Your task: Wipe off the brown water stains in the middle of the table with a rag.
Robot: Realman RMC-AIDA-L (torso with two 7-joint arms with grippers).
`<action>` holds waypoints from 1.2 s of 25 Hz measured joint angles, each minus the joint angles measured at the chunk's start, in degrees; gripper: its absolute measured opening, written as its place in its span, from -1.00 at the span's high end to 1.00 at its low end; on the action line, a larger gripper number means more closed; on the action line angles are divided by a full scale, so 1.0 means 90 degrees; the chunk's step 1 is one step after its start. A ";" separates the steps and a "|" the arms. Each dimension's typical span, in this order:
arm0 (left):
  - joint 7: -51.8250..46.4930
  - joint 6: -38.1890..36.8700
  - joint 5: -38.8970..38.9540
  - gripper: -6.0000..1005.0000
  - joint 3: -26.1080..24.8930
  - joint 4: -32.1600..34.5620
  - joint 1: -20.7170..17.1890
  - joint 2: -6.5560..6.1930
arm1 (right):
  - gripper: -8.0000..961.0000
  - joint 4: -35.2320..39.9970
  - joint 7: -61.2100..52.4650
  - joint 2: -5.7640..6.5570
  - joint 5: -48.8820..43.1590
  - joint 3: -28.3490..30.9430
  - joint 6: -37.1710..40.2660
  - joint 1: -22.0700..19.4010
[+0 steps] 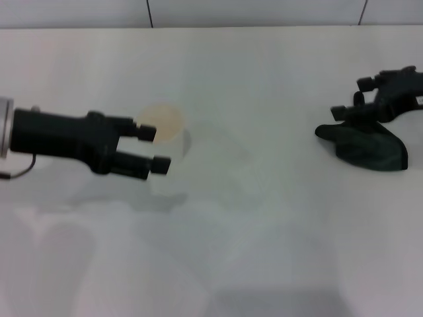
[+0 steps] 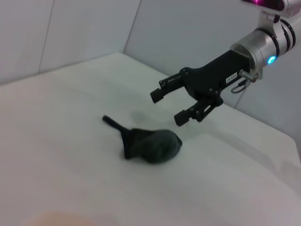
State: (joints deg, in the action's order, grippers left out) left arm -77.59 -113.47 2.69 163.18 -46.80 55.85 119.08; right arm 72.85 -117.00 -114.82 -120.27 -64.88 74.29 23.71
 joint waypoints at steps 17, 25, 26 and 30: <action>0.0320 0.0737 0.0060 -0.72 0.0004 0.0441 -0.0776 -0.0012 | -0.82 -0.0672 0.0937 -0.0025 -0.0118 0.0549 0.0082 -0.0341; 0.0344 0.0951 0.0099 -0.72 -0.0006 0.0658 -0.0825 -0.0036 | -0.82 -0.0757 0.1144 -0.0037 -0.0101 0.0522 0.0213 -0.0389; 0.0346 0.0974 0.0100 -0.72 -0.0006 0.0660 -0.0829 -0.0036 | -0.82 -0.0759 0.1169 -0.0037 -0.0100 0.0522 0.0217 -0.0391; 0.0354 0.1006 0.0101 -0.72 -0.0006 0.0669 -0.0834 -0.0031 | -0.82 -0.0761 0.1263 -0.0033 -0.0098 0.0539 0.0227 -0.0407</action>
State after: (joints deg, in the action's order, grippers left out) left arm -74.41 -104.42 3.60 163.12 -40.78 48.34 118.80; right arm 66.00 -105.63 -115.12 -121.15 -60.03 76.33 20.04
